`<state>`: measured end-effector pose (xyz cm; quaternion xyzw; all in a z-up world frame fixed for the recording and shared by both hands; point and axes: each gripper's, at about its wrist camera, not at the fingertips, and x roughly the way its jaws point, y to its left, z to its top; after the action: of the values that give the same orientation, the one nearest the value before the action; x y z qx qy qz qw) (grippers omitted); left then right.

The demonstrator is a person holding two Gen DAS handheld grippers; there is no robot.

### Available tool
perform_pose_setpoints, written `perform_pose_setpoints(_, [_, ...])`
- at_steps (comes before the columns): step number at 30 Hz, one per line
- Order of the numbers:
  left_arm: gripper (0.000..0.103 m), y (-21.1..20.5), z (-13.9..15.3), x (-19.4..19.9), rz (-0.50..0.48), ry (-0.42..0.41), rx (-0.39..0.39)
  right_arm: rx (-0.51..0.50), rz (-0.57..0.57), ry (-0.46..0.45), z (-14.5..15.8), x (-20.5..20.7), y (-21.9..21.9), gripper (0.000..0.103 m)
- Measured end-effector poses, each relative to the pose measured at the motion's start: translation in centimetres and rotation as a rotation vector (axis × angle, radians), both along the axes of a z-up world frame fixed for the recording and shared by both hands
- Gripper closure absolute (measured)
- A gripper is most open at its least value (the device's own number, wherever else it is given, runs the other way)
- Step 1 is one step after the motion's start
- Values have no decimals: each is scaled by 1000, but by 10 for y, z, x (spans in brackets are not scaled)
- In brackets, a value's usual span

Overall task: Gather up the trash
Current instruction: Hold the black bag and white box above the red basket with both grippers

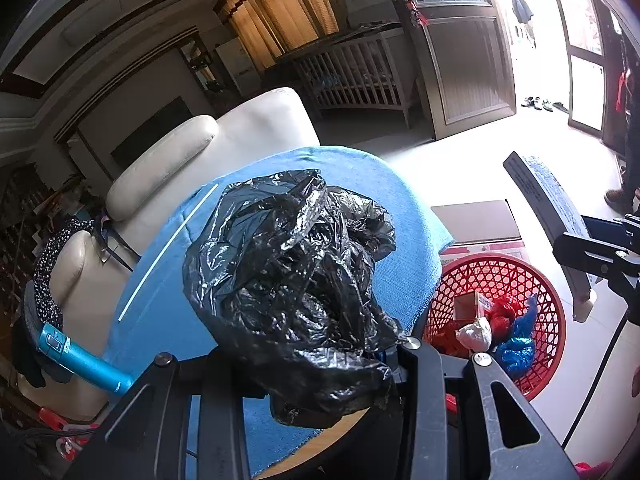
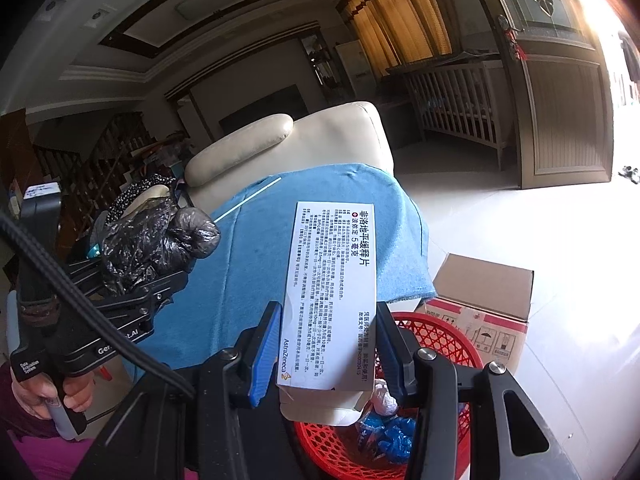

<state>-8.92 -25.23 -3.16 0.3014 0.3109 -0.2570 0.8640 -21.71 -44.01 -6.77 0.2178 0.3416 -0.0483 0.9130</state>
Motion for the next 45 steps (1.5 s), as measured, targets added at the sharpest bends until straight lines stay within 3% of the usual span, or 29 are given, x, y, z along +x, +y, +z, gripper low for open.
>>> perform_pose_setpoints(9, [63,-3,0,4,-13,9,15,53,-11,17,-10,1,-10,55])
perform_pose_setpoints(45, [63,-3,-3,3,-17,7,16,88,-29,13,-9,-5,-22,55])
